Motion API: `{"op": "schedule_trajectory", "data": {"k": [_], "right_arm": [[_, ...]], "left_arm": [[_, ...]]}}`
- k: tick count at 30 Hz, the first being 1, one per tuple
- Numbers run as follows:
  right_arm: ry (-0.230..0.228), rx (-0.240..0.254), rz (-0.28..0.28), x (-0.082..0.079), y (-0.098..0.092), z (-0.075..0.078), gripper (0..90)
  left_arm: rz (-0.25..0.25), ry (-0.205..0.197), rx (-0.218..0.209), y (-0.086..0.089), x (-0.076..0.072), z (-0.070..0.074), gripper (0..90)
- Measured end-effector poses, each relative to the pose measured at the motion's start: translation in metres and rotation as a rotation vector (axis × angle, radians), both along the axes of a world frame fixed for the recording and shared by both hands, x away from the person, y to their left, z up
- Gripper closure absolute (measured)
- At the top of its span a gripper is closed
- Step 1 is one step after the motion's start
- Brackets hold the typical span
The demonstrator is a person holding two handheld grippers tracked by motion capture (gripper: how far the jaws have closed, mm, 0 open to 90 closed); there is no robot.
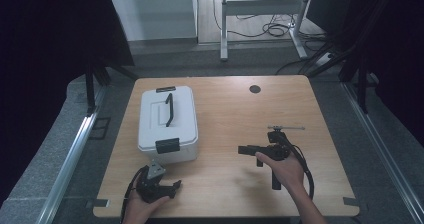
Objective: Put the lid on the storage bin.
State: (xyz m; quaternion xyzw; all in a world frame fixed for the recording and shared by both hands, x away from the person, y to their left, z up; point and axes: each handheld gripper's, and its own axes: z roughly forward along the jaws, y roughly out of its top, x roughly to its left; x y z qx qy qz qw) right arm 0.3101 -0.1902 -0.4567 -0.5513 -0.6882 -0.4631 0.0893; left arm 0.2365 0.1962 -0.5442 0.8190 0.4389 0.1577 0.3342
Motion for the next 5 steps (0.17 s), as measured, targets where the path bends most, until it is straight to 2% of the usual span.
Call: {"op": "schedule_trajectory", "data": {"k": [5], "right_arm": [[-0.002,0.008,0.011,-0.0026,0.0005,-0.0011,45.2]], "left_arm": [[0.013,0.000,-0.002,0.0007,0.0026,-0.0002,12.0]]}}
